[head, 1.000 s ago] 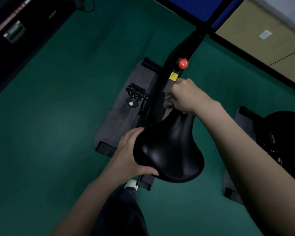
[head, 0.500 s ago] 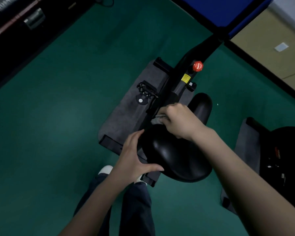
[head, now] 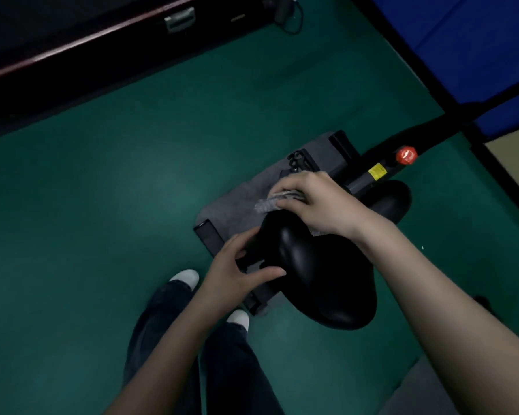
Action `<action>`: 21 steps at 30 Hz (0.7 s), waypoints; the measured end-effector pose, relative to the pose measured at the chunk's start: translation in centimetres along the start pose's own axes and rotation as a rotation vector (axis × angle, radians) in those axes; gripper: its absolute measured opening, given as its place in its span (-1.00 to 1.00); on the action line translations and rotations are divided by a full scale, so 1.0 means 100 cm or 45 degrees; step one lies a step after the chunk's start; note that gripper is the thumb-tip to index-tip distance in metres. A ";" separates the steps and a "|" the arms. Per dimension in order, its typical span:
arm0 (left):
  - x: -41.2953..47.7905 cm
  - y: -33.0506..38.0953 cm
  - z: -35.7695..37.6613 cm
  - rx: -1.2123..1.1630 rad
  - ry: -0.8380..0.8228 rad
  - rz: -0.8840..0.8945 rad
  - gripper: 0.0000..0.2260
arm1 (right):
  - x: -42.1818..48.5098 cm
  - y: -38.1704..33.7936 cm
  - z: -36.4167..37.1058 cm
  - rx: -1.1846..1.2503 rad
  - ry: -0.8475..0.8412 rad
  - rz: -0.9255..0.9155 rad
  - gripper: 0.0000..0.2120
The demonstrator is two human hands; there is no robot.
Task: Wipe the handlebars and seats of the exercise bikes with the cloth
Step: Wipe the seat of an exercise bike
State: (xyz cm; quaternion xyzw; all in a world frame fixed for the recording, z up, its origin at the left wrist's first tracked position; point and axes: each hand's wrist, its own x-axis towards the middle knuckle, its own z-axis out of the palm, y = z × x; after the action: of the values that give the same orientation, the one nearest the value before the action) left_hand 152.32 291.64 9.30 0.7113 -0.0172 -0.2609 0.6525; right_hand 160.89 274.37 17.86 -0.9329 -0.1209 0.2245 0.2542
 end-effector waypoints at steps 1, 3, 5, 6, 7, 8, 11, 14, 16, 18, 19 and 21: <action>-0.003 -0.001 0.003 -0.031 0.030 -0.011 -0.49 | 0.003 -0.003 0.000 -0.022 -0.035 -0.045 -0.86; -0.009 -0.003 0.012 -0.088 0.081 -0.039 -0.59 | 0.010 -0.010 0.003 -0.097 -0.129 -0.114 -0.86; -0.015 -0.005 0.022 -0.158 0.137 -0.059 -0.66 | 0.016 -0.017 0.005 -0.201 -0.231 -0.158 -0.85; -0.018 -0.006 0.026 -0.203 0.167 -0.066 -0.68 | 0.018 -0.019 0.005 -0.249 -0.266 -0.186 -0.84; -0.020 -0.008 0.030 -0.248 0.192 -0.071 -0.69 | 0.017 -0.020 0.005 -0.284 -0.290 -0.220 -0.84; -0.022 -0.009 0.035 -0.287 0.211 -0.072 -0.69 | 0.015 -0.021 0.005 -0.308 -0.303 -0.257 -0.84; -0.027 -0.011 0.046 -0.377 0.248 -0.063 -0.69 | 0.002 -0.025 0.004 -0.343 -0.317 -0.414 -0.84; -0.030 -0.010 0.054 -0.437 0.279 -0.068 -0.65 | -0.002 -0.031 0.008 -0.428 -0.400 -0.564 -0.81; -0.031 -0.011 0.058 -0.457 0.315 -0.073 -0.64 | 0.007 -0.035 0.011 -0.521 -0.470 -0.558 -0.81; -0.032 -0.013 0.060 -0.467 0.345 -0.069 -0.60 | 0.021 -0.036 0.013 -0.588 -0.494 -0.488 -0.81; -0.033 -0.015 0.061 -0.465 0.350 -0.059 -0.58 | 0.026 -0.035 0.013 -0.572 -0.488 -0.430 -0.81; -0.035 -0.018 0.064 -0.454 0.341 -0.036 -0.54 | 0.029 -0.032 0.012 -0.497 -0.444 -0.339 -0.80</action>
State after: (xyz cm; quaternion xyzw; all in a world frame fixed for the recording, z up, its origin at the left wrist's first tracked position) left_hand 146.24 287.32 8.73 0.6131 0.1260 -0.1721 0.7607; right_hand 162.46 278.57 17.63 -0.8875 -0.3250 0.3185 0.0725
